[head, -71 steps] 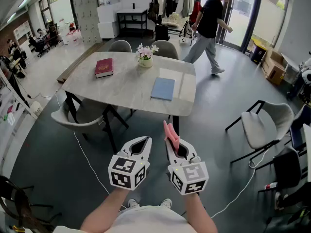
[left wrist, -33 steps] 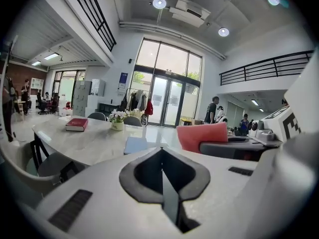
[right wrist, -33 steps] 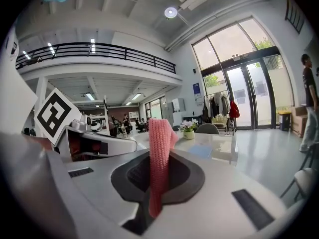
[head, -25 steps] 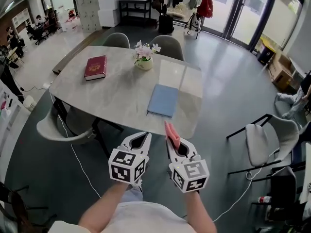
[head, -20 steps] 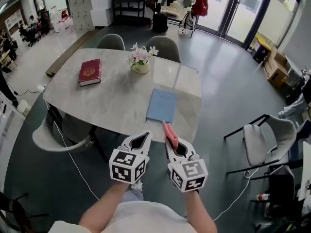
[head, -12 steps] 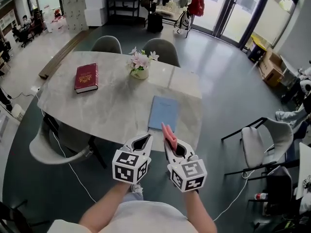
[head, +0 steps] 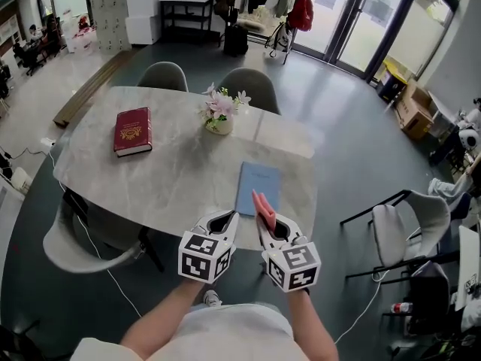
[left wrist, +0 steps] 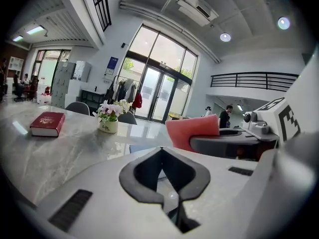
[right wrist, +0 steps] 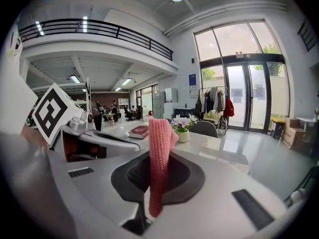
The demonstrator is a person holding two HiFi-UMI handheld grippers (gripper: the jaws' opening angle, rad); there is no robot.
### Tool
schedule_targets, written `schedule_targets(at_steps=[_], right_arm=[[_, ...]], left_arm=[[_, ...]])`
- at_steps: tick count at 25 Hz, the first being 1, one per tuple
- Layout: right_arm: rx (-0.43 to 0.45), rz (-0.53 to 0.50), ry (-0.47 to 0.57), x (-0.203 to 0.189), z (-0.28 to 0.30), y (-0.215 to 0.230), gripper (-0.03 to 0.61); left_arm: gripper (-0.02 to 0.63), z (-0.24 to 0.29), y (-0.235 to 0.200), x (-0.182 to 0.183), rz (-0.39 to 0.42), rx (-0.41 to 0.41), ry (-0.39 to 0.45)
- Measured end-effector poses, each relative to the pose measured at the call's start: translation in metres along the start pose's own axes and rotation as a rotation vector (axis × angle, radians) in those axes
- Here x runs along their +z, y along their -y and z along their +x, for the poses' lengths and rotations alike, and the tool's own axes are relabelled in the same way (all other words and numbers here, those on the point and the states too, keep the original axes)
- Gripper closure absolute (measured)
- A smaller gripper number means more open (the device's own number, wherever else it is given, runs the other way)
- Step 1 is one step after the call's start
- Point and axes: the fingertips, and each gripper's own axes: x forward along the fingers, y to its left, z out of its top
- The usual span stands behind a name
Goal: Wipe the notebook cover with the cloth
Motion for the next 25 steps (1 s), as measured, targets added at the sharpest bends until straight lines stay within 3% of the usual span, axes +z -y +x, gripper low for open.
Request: schedule_targets(at_steps=[8,25], right_arm=[[0.042,-0.039,-0.045,0.000,0.038,0.018,0.563],[0.141,-0.326,-0.267,-0.032,0.165,0.111,0.563]], left_arm=[[0.606,0.013,-0.026,0.006,-0.005,0.025,0.001],[0.606,0.111,-0.075,0.006,-0.068,0.091,-0.048]])
